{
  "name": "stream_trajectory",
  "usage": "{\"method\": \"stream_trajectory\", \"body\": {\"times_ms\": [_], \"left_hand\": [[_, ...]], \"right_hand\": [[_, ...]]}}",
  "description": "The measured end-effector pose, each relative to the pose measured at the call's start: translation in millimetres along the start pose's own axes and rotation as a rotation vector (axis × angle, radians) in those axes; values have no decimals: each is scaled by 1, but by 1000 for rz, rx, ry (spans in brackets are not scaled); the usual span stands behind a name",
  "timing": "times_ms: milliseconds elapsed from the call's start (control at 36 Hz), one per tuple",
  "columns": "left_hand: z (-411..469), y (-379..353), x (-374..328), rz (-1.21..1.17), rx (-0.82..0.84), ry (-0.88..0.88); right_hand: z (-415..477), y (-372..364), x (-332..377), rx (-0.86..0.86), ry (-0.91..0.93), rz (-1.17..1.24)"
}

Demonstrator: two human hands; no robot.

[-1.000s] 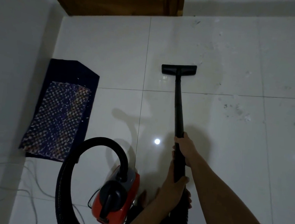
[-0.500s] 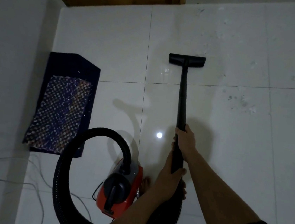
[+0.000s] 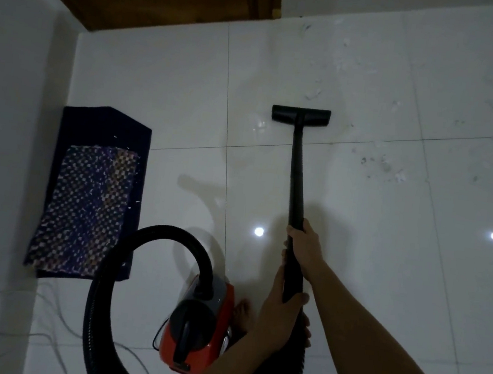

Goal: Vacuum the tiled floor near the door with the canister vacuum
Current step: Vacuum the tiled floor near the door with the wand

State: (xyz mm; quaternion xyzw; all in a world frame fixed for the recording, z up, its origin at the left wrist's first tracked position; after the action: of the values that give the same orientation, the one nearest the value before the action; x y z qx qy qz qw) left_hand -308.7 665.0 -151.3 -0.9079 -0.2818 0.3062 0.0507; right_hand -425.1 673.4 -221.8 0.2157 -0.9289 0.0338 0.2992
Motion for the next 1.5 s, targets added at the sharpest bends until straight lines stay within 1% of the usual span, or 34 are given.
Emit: {"method": "stream_trajectory", "body": {"times_ms": [222,306,472,583,667,778,833,944,1056,1167,1306,1389,1500], "left_hand": [[7,-19,-7,10,-38,44],[12,-24,-15,16,-28,49],[27,-30,-49,36,-35,17],[47,-28,-74,51,-22,32],[67,-25,-101,80,-5,-4],[90,-18,-122,108,5,53],[93,-17,-137,134,26,47],[115,-10,-177,162,6,29],[145,3,-180,246,-19,33],[169,2,-192,183,-7,45],[191,-14,-225,-59,2,53],[209,-20,-239,-79,-25,47],[229,-20,-255,-44,-38,28]], "right_hand": [[16,14,5,44,-55,-6],[23,19,14,52,-61,-28],[42,20,40,39,-40,-88],[64,16,61,30,-37,-122],[90,13,80,24,-49,-109],[113,7,105,30,-49,-119],[121,5,113,30,-41,-111],[151,-6,140,23,-27,-90],[170,-12,159,15,-16,-104],[187,-11,182,19,-22,-116],[212,-3,221,23,-21,-177],[229,2,240,32,-15,-178],[246,2,258,14,15,-201]]}}
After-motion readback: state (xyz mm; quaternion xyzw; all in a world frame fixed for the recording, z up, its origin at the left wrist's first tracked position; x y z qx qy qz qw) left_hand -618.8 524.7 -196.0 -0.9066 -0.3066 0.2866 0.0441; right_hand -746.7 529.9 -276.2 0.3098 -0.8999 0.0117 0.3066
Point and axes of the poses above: each hand's wrist, its own z-axis towards the middle knuckle, its own y-axis out of the back of the hand, x = y × z, the point moved 5 cm from there along z, towards the middle knuckle, and after that the axes turned 5 degrees about -z, right-handed, at the moved point
